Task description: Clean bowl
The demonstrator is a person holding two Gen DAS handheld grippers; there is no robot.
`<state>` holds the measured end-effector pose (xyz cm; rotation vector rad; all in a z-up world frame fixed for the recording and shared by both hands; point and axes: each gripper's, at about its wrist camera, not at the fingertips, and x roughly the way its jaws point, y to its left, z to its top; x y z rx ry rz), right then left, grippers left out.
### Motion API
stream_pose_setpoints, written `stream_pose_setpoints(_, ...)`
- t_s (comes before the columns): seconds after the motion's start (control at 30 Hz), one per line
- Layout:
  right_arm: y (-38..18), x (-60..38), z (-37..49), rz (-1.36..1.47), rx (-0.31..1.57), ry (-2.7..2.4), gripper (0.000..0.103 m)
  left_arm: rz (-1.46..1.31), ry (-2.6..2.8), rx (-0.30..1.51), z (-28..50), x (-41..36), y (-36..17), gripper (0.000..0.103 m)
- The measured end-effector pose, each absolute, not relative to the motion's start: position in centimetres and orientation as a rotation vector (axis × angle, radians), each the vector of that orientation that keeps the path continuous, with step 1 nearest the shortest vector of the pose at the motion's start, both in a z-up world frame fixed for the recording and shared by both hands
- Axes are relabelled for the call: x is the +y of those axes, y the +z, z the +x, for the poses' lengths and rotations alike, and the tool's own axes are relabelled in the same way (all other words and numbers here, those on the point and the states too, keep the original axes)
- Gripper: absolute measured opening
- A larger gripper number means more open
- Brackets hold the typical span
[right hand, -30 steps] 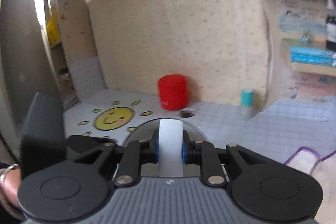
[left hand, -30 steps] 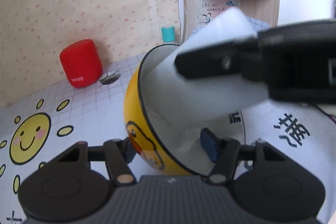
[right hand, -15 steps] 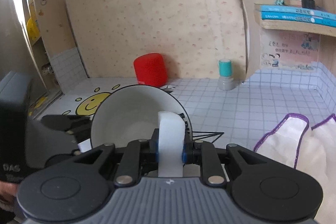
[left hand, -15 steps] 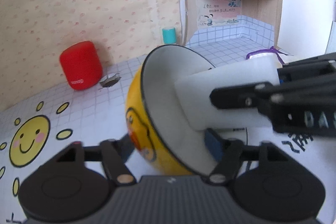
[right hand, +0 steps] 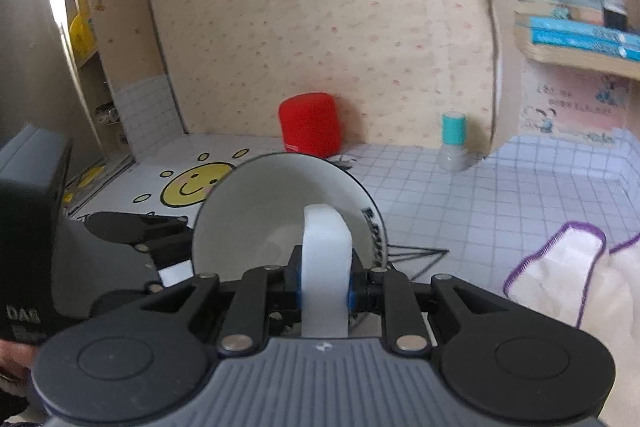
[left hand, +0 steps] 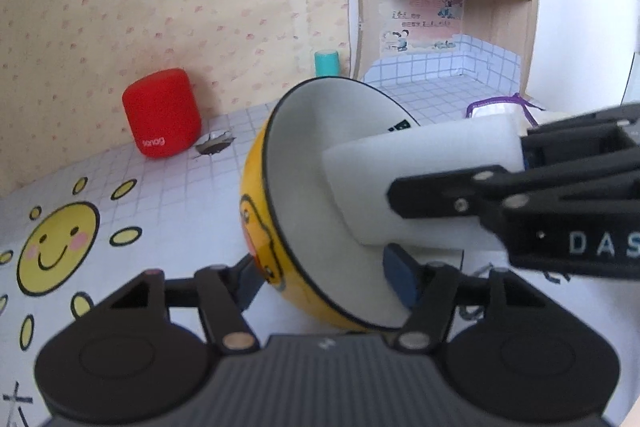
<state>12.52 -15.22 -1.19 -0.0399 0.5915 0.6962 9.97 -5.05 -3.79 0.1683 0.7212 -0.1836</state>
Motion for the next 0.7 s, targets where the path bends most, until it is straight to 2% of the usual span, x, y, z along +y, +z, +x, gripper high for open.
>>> stream_pose_setpoints(0.17, 0.4, -14.7, 12.6, -0.040, 0.528, 0.693, 0.018, 0.197, -0.214, 0.724, 10.7, -5.4, -3.8, 0.059)
stream_pose_setpoints(0.7, -1.3, -16.0, 14.2, -0.038, 0.596, 0.644, 0.018, 0.162, -0.224, 0.722, 11.9, -5.3, -4.1, 0.060)
